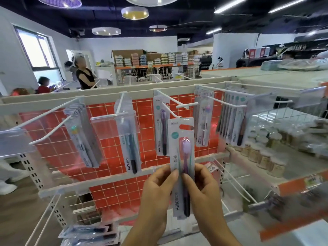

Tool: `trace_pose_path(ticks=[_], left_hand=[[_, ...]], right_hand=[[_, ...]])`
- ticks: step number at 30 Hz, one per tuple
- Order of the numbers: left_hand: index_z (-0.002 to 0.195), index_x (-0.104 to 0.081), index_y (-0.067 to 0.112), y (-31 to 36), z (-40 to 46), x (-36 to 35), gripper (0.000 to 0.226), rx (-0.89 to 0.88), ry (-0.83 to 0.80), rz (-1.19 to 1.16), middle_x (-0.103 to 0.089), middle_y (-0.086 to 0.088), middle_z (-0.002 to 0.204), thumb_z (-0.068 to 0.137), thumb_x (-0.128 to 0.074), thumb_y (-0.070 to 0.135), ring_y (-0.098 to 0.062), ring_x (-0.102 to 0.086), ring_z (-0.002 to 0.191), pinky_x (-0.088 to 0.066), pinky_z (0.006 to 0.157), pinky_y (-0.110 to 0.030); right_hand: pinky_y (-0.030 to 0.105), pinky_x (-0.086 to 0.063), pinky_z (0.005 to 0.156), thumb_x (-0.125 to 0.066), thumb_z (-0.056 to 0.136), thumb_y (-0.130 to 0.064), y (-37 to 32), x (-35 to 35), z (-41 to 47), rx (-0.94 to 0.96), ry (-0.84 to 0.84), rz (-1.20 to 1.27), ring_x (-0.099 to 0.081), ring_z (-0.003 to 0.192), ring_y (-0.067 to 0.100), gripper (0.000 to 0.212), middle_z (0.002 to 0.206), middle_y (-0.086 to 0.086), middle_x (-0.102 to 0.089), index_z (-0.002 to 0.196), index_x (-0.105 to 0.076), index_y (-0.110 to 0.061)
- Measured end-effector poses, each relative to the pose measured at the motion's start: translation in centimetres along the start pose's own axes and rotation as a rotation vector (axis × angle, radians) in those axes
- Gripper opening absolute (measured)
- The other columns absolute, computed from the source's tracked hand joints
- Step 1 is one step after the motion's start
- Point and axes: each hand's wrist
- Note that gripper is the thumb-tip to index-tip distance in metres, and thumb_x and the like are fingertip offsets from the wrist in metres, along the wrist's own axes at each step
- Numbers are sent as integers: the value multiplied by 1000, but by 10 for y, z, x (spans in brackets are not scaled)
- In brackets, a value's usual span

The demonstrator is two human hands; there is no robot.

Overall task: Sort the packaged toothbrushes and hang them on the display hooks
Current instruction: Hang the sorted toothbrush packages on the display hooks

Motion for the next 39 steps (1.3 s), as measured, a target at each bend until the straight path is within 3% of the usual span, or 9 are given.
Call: trace_pose_path(ticks=[14,19,23,25,29,32,34,37,39], left_hand=[[111,-67,22,8,15,0,22,-51,-46,82,-73,4,104,95,-54,14,-14,-68,102,-54,90,-33],[109,-68,21,6,21,1,23,-18,-52,84,-74,5,103,95,-54,12,-12,-69,99,-55,80,-24],[115,-64,28,2,27,7,25,-1,7,147,-70,10,110,94,-57,15,-7,-63,107,-53,91,-26],[112,-63,30,0,30,10,25,19,51,165,-68,12,108,94,-57,14,-2,-62,103,-52,84,-18],[102,-67,27,-2,32,19,22,52,73,209,-71,18,89,94,-56,10,10,-63,83,-50,65,-7],[99,-69,24,-6,36,26,19,109,98,207,-72,13,93,94,-57,10,4,-65,85,-50,74,-14],[99,-69,23,-9,39,31,18,137,111,203,-71,10,96,94,-57,10,0,-64,91,-50,79,-17],[98,-69,18,-10,44,38,17,167,130,192,-72,8,92,94,-57,8,-2,-66,88,-51,75,-17],[98,-69,17,-13,48,44,16,178,138,200,-72,0,97,93,-57,7,-14,-67,96,-54,87,-27]], right_hand=[[32,-57,79,-58,91,-10,4,-2,30,72,25,-92,-68,91,11,21,94,-9,-70,103,-64,-27],[33,-56,81,-56,92,-11,18,-3,39,53,31,-101,-67,92,11,21,96,-5,-71,105,-65,-25],[26,-54,79,-56,93,-16,32,-6,54,69,22,-141,-65,91,9,20,94,-11,-69,104,-62,-31],[20,-52,73,-54,94,-15,38,-9,62,89,12,-183,-64,85,7,19,88,-13,-67,99,-60,-31],[29,-54,66,-50,96,-18,51,-15,81,100,-15,-210,-63,75,9,8,79,-6,-62,95,-55,-25],[26,-52,62,-46,97,-26,59,-24,95,77,-65,-252,-62,72,5,7,80,-5,-60,91,-50,-28],[33,-57,68,-42,97,-31,63,-29,105,45,-97,-272,-65,81,12,7,88,-1,-62,94,-48,-32],[45,-56,70,-40,99,-32,67,-36,121,55,-90,-368,-64,80,27,10,88,7,-62,91,-46,-31],[45,-53,66,-39,100,-30,68,-39,133,71,-89,-403,-60,76,34,13,82,11,-58,88,-44,-28]])
Point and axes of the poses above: each hand's wrist, its own z-axis towards the middle knuckle, its own x-axis out of the back of the hand, y = z × x
